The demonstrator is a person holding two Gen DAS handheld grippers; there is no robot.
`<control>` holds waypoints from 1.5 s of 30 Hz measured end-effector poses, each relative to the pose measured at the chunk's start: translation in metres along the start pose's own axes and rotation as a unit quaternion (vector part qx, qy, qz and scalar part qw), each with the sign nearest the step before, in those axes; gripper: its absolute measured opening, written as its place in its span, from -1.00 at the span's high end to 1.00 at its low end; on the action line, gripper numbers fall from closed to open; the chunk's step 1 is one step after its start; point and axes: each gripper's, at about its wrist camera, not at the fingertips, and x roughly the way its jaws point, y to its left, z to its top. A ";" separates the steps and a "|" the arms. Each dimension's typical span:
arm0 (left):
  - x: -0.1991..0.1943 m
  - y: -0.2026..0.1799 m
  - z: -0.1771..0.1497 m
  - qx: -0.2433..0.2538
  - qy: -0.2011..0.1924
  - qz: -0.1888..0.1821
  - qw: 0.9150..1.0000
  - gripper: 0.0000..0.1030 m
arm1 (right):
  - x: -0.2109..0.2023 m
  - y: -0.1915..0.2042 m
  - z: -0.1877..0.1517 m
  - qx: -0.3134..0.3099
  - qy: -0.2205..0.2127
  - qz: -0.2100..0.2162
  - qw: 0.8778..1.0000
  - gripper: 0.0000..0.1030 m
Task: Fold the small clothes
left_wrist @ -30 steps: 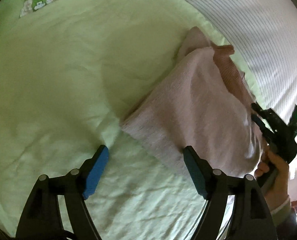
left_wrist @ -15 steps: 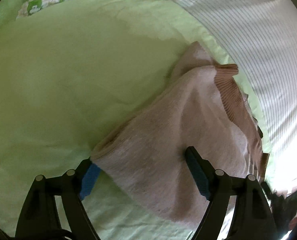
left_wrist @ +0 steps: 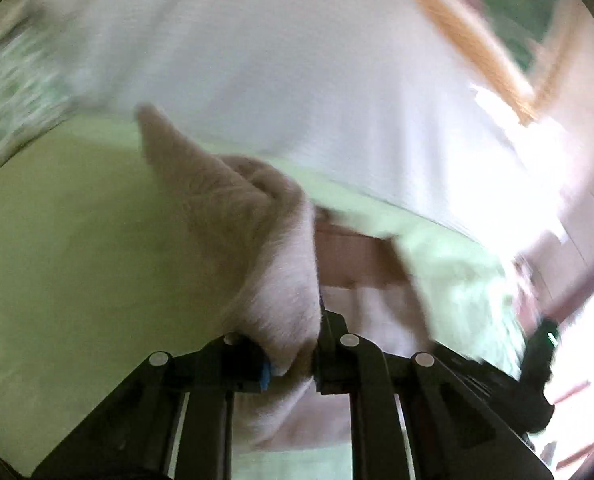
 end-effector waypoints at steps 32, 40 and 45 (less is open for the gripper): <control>0.032 0.008 -0.116 0.170 0.146 0.017 0.974 -0.23 | 0.048 -0.014 0.033 0.007 0.083 0.046 0.996 -0.20; 0.059 0.029 -0.122 0.172 0.166 0.085 0.967 -0.20 | 0.047 -0.017 0.031 0.010 0.093 0.066 0.993 -0.20; 0.067 0.028 -0.109 0.149 0.147 0.087 0.974 -0.21 | 0.057 -0.008 0.029 -0.009 0.107 0.062 0.992 -0.15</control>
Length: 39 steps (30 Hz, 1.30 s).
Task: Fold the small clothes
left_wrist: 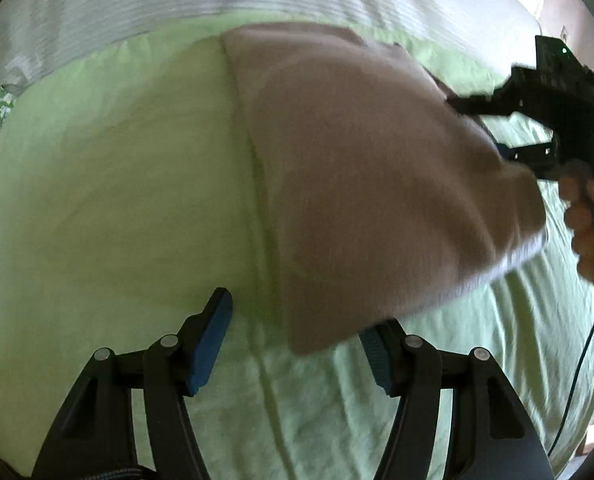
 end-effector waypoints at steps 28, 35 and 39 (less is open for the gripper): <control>-0.003 -0.015 -0.004 -0.013 0.023 -0.038 0.999 0.38 | -0.062 -0.013 0.000 -0.121 -0.056 -0.168 0.977 0.81; -0.003 -0.016 0.000 -0.007 0.024 -0.043 0.999 0.47 | -0.060 -0.013 -0.006 -0.116 -0.066 -0.177 0.975 0.83; 0.003 -0.018 0.000 -0.011 0.027 -0.043 0.999 0.47 | -0.067 -0.013 -0.008 -0.108 -0.073 -0.175 0.976 0.85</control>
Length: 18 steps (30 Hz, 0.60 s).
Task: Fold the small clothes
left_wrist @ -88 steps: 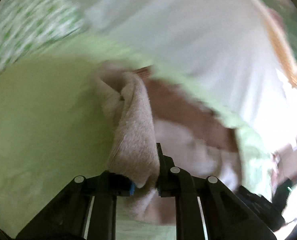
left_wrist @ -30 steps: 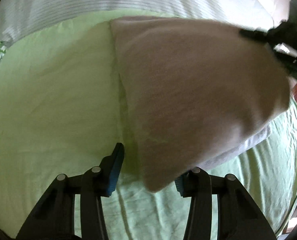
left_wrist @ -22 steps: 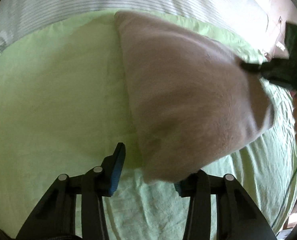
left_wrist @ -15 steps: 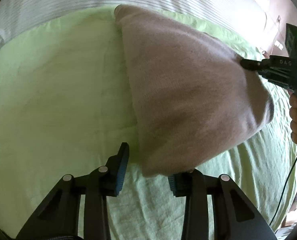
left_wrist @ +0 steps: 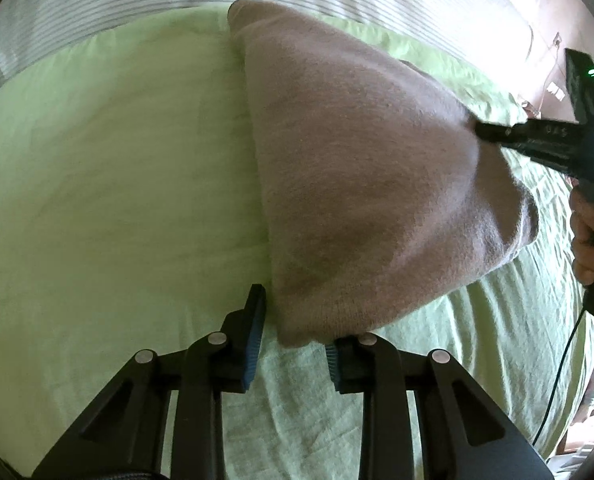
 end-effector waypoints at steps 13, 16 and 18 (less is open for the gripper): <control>0.000 0.009 0.007 -0.017 0.002 -0.007 1.000 0.53 | -0.038 -0.010 -0.062 0.104 0.011 0.063 0.992 0.13; -0.001 0.008 0.008 -0.008 0.004 -0.008 1.000 0.65 | -0.026 0.008 -0.083 0.052 0.049 0.042 0.997 0.89; -0.006 0.003 0.009 0.002 0.001 -0.005 1.000 0.69 | -0.029 0.011 -0.083 0.044 0.053 0.033 0.997 0.89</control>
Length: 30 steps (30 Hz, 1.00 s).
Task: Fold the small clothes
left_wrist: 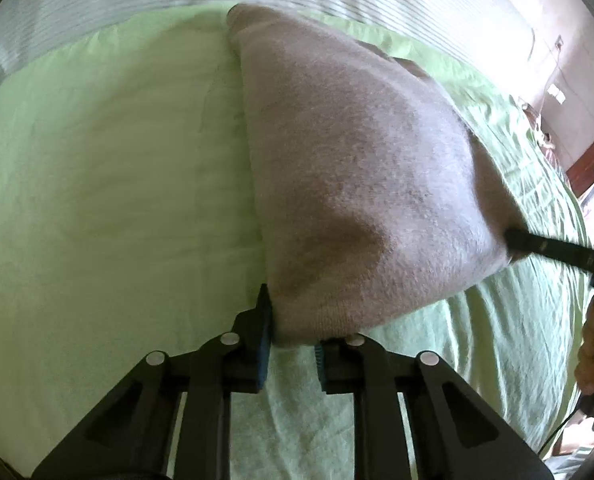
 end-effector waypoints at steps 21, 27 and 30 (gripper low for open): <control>-0.032 0.015 -0.022 0.010 0.032 -0.022 0.999 0.21 | -0.040 -0.024 -0.001 0.044 -0.025 -0.016 0.999 0.37; -0.055 0.032 -0.006 -0.032 0.009 -0.043 0.999 -0.06 | -0.044 -0.020 0.025 0.057 -0.052 -0.001 0.997 0.19; -0.047 0.042 0.020 -0.064 0.002 -0.051 0.997 -0.13 | -0.029 -0.012 0.046 0.057 -0.054 0.002 0.997 0.14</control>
